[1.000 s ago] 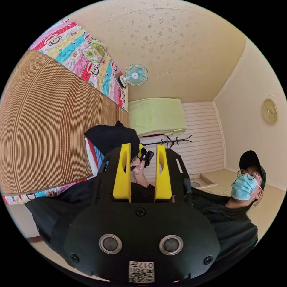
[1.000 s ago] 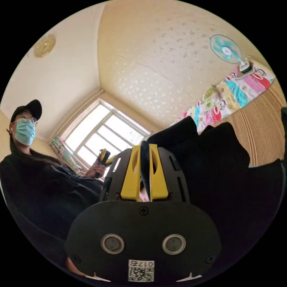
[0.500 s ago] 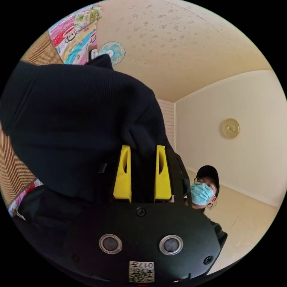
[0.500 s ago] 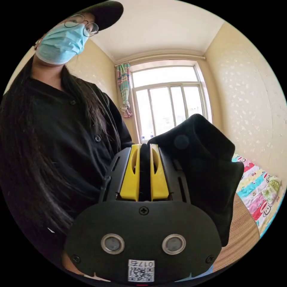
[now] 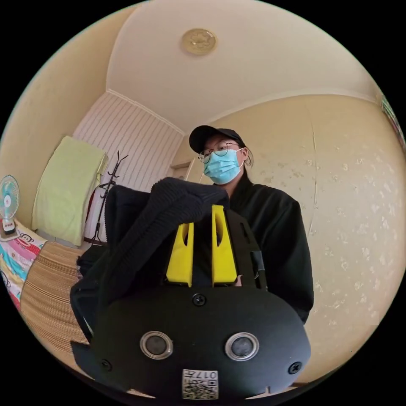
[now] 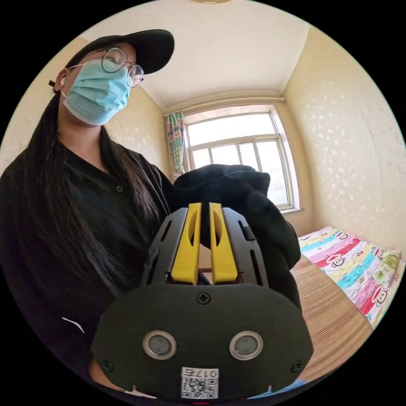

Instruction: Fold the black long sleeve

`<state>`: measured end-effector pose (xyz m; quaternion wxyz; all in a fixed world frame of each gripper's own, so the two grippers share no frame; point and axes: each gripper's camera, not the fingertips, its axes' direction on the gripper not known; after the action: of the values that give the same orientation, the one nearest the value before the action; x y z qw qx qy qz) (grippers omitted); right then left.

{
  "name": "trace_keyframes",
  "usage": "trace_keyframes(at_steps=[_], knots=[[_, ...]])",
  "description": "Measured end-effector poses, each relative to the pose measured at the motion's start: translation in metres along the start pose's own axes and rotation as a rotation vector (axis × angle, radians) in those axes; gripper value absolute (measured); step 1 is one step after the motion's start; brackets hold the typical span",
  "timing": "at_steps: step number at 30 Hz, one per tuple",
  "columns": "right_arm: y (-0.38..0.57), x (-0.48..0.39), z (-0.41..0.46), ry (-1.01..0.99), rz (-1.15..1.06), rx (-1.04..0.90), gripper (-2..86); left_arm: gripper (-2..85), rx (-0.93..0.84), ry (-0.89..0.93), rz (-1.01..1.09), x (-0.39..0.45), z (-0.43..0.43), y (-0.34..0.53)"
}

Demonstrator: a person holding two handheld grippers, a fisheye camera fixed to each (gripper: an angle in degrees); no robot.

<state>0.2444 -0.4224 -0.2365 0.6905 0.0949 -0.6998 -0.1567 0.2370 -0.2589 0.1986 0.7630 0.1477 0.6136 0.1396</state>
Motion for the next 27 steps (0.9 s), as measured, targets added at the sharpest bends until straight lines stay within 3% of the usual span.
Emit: trace_keyframes(at_steps=[5,9,11,12,13,14,18,21,23,27], knots=[[-0.001,0.035,-0.010,0.093,0.134,0.004,13.2,6.5,-0.158,0.258,-0.058,-0.040,0.054,0.001],[0.001,0.053,0.010,0.134,0.163,-0.058,15.9,6.6,-0.370,0.277,-0.207,-0.075,0.129,0.015],[0.009,0.069,0.029,0.062,0.227,-0.148,15.1,6.6,-0.490,0.314,-0.285,-0.089,0.179,0.030],[0.017,0.076,0.040,-0.068,0.247,-0.181,13.5,6.6,-0.505,0.324,-0.294,-0.091,0.188,0.033],[0.026,0.080,0.042,-0.248,0.226,-0.134,8.0,6.7,-0.524,0.332,-0.303,-0.093,0.201,0.038],[0.030,0.081,0.041,-0.288,0.235,-0.103,5.3,6.9,-0.532,0.319,-0.323,-0.093,0.207,0.042],[0.041,0.071,0.026,-0.082,0.233,0.033,3.3,8.6,-0.467,0.202,-0.391,-0.088,0.198,0.043],[0.028,0.063,0.017,-0.022,0.179,0.113,2.8,14.3,-0.324,0.121,-0.562,-0.091,0.175,0.049],[0.016,0.057,0.022,0.042,0.136,0.089,2.6,18.4,-0.077,0.108,-0.657,-0.087,0.145,0.055],[-0.004,0.046,0.062,0.220,0.042,-0.048,2.3,18.2,0.090,-0.049,-0.698,-0.063,0.125,0.060]])
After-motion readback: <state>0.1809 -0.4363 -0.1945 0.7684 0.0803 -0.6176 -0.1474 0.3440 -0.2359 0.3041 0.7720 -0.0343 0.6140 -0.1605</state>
